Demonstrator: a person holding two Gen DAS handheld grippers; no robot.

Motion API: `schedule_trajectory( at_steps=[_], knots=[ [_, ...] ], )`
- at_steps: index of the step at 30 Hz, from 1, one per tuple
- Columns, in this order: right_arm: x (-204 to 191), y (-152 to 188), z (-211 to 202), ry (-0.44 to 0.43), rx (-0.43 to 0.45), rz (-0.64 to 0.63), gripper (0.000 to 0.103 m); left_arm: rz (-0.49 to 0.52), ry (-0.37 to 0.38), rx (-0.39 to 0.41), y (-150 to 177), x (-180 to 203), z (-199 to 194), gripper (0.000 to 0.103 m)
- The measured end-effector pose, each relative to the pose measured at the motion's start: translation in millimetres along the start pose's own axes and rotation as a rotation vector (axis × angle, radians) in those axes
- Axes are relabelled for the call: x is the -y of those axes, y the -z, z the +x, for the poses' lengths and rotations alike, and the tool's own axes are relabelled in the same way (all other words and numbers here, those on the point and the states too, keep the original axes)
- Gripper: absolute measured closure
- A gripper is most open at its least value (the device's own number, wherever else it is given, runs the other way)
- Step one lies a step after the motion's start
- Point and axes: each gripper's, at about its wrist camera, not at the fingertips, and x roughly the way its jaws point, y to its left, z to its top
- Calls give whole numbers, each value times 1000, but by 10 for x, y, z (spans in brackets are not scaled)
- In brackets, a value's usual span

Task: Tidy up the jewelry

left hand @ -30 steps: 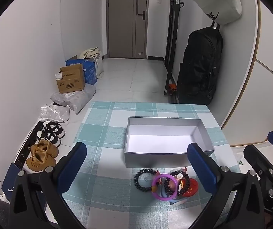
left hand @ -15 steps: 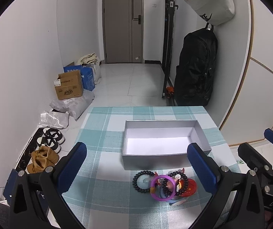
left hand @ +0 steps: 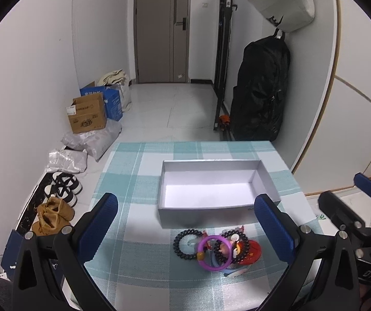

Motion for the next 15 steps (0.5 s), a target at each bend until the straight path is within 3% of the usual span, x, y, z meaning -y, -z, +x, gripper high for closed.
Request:
schedule_trajectory(
  at_steps=[15],
  knots=[
    [-5, 9, 33, -5, -17, -3, 0, -23, 18, -21, 29, -23, 25, 1]
  ],
)
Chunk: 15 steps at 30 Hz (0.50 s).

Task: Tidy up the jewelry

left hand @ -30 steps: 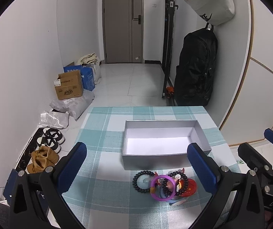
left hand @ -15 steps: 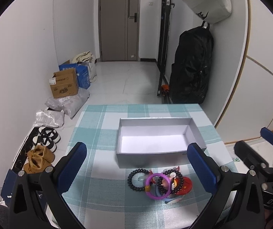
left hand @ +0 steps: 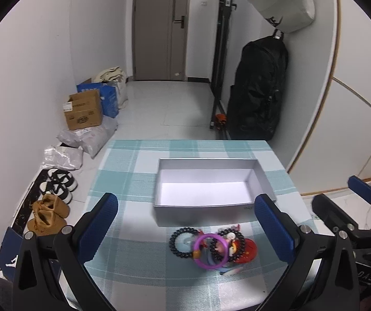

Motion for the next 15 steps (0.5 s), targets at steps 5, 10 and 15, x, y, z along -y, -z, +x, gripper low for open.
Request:
schedule_trajectory(
  at_steps=[5, 10, 15],
  knots=[
    [59, -2, 23, -6, -17, 28, 0, -34, 7, -20, -4, -55, 29, 1],
    [76, -9, 37, -20, -23, 38, 0, -30, 11, -22, -3, -32, 20, 1],
    [50, -4, 29, -27, -22, 29, 0, -12, 9, -10, 1, -34, 16, 1]
  ],
)
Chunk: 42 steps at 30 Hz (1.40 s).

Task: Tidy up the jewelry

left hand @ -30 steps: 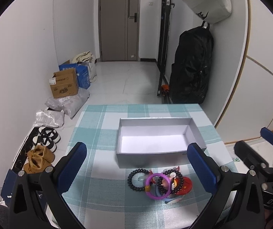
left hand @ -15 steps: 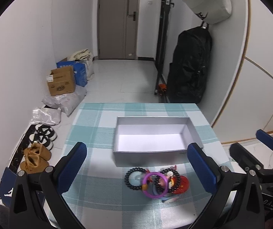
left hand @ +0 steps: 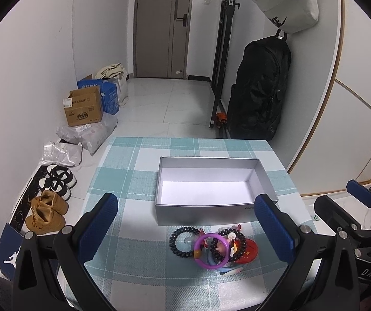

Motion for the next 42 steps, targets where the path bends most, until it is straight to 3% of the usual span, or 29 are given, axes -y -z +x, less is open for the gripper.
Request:
schedule_trajectory(
  at_steps=[12, 20, 23, 30, 33, 37, 42],
  knots=[
    [47, -5, 9, -37, -28, 39, 0, -25, 1, -7, -18, -75, 5, 1],
    [49, 38, 141, -105, -105, 67, 0, -94, 3, -55, -52, -309, 74, 1],
    [22, 81, 241, -151, -161, 73, 0, -109, 20, -115, 1, -427, 161, 1],
    [51, 106, 410, -138, -230, 91, 0, -82, 190, -354, 341, -385, 540, 1],
    [118, 94, 454, -137, -249, 132, 0, -7, 183, -412, 433, -225, 688, 11],
    [196, 85, 476, -140, -262, 175, 0, 78, 207, -451, 484, 4, 803, 27],
    [282, 79, 494, -143, -265, 208, 0, 82, 245, -460, 429, 161, 858, 28]
  ],
)
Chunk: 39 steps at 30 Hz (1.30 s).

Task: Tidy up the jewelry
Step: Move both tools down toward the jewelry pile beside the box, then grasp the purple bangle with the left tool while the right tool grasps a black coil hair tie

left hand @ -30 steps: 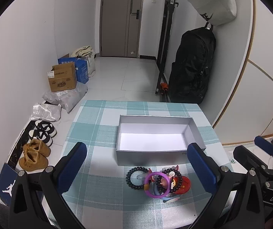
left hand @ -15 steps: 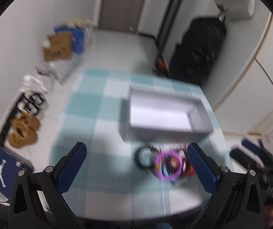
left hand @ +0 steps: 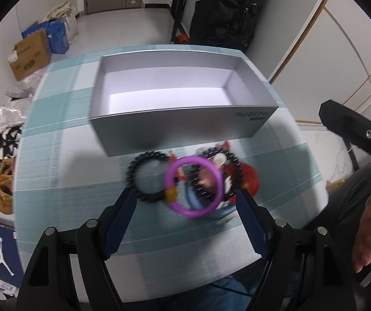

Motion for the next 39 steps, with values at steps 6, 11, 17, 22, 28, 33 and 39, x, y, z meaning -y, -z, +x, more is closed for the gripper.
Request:
schedule_trajectory(
  at_steps=[6, 11, 17, 22, 28, 33, 39],
  knots=[
    [66, -20, -9, -22, -4, 33, 0, -9, 26, -30, 34, -44, -93, 55],
    [74, -21, -28, -4, 4, 23, 0, -19, 59, -19, 44, -78, -118, 59],
    [73, -21, -46, -19, 8, 28, 0, -20, 80, -3, 46, -96, -180, 61],
    [61, -10, -28, -16, 3, 19, 0, -17, 88, 26, 3, -79, -246, 61],
    [58, 23, 17, 3, -21, 7, 0, -58, 116, 56, -31, -146, -352, 63],
    [-58, 81, 94, -4, -50, -53, 1, -83, 127, 123, -86, -230, -555, 63],
    [-332, 204, 267, 10, -101, -197, 5, -135, 116, 170, -124, -412, -660, 63]
  ],
)
